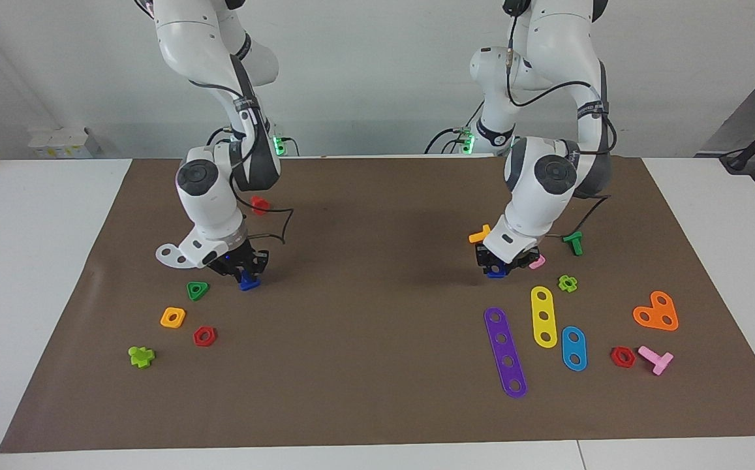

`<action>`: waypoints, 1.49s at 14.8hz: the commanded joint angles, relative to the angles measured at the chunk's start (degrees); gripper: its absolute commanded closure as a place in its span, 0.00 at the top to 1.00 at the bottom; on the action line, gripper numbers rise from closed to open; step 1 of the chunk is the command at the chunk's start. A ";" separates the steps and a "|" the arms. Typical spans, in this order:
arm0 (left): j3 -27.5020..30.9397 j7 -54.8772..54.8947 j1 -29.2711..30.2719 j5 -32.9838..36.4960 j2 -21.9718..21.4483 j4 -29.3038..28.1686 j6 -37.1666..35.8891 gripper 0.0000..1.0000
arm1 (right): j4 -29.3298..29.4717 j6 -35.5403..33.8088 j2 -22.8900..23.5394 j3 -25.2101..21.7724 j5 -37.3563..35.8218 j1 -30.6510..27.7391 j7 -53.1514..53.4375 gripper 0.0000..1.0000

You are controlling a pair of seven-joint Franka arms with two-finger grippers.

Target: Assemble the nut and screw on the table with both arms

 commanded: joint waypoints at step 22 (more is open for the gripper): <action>0.54 -11.16 -3.82 -5.24 2.26 8.13 -4.19 0.00 | 12.09 -1.11 4.49 0.34 -0.19 25.42 46.59 0.00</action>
